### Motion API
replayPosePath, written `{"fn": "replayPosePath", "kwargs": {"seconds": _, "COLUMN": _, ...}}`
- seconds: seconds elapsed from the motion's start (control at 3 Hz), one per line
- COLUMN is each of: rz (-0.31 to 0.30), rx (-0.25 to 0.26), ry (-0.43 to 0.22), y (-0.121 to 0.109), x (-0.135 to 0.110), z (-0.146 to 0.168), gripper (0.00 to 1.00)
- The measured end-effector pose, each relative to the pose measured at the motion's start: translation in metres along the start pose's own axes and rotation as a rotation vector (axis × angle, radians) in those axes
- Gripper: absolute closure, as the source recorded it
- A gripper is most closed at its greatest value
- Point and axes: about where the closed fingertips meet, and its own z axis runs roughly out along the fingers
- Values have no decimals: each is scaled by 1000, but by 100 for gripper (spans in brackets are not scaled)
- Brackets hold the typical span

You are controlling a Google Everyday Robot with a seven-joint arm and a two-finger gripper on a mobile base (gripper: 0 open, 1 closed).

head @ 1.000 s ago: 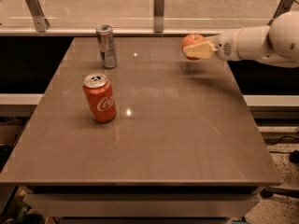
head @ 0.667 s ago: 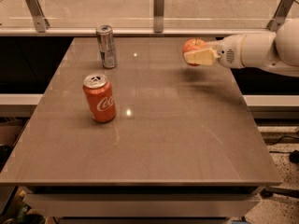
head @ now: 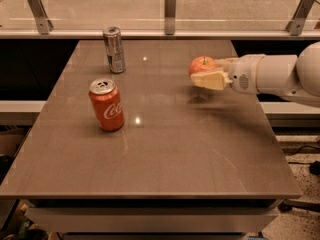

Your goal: Move apple near coke can

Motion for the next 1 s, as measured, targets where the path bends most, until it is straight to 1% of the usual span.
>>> {"fn": "replayPosePath", "kwargs": {"seconds": 0.33, "rz": -30, "rx": -40, "ry": -4, "y": 37, "x": 9, "z": -3, "gripper": 100}}
{"fn": "replayPosePath", "kwargs": {"seconds": 0.67, "rz": -74, "rx": -88, "ry": 13, "y": 76, "x": 13, "z": 0, "gripper": 100}}
{"fn": "replayPosePath", "kwargs": {"seconds": 1.0, "rz": -98, "rx": -121, "ry": 31, "y": 99, "x": 16, "z": 7, "gripper": 100}}
